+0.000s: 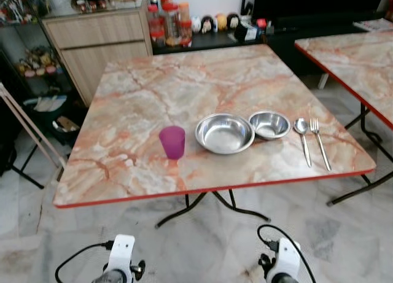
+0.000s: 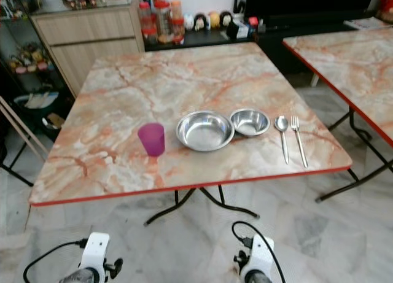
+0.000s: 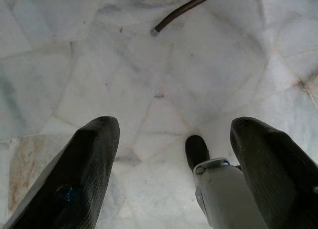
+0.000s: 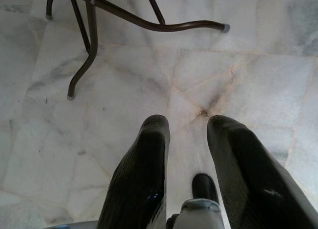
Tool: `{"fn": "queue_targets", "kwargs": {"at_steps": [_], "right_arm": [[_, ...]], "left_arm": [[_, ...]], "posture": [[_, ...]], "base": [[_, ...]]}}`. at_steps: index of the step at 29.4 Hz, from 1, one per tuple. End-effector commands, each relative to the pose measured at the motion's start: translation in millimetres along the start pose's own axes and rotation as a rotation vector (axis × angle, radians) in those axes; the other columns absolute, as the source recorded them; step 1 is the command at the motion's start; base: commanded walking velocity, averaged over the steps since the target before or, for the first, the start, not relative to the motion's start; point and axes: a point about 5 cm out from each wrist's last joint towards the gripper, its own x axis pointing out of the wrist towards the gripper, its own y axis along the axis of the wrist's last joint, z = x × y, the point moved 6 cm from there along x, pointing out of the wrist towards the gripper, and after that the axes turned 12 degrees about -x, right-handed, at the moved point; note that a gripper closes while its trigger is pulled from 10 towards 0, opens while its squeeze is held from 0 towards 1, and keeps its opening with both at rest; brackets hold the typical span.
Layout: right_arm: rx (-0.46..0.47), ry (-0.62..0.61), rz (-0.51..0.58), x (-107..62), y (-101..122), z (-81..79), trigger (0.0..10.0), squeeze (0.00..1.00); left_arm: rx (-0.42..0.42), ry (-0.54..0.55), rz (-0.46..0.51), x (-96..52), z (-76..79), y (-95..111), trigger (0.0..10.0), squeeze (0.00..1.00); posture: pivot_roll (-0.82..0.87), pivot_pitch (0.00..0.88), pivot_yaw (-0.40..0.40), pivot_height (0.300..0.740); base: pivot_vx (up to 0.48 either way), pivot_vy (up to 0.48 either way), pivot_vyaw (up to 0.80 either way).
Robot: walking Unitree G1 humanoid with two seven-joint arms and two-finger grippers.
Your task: Setting the table
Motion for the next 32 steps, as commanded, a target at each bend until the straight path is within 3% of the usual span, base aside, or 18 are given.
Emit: {"fn": "queue_targets", "kwargs": {"at_steps": [1,9,16,23,28,32], "right_arm": [[-0.013,0.01,-0.009,-0.3,-3,-4.0,10.0,0.0],[-0.054,0.019,-0.012,-0.5,-3,-1.0,10.0,0.0],[-0.076,-0.005,0.002,-0.4,3,15.8,10.0,0.0],[-0.084,-0.014,0.006,-1.5,2,23.3,10.0,0.0],[-0.09,-0.008,0.017,-1.6,3,21.5,10.0,0.0],[-0.126,0.027,0.071,-0.5,15,13.3,10.0,0.0]], "left_arm": [[-0.001,0.012,-0.009,-1.0,-4.1,-3,10.0,0.0],[-0.023,0.003,-0.012,-0.3,3.0,-6,10.0,0.0],[-0.029,-0.029,-0.02,1.5,21.7,-8,10.0,0.0],[-0.025,-0.041,-0.03,1.0,28.7,-14,10.0,0.0],[-0.003,-0.044,-0.031,0.6,30.7,-16,10.0,0.0],[-0.027,-0.037,0.041,2.0,28.9,1,10.0,0.0]], "posture": [[-0.04,0.0,0.055,0.74],[-0.06,0.0,0.032,0.74],[-0.1,0.0,0.01,0.74],[-0.11,0.0,0.003,0.74],[-0.11,0.0,-0.002,0.74],[-0.1,0.0,-0.001,0.74]], "base": [[0.0,0.0,0.0],[0.0,0.0,0.0],[0.0,0.0,0.0],[0.0,0.0,0.0],[0.0,0.0,0.0],[0.0,0.0,0.0]]}}
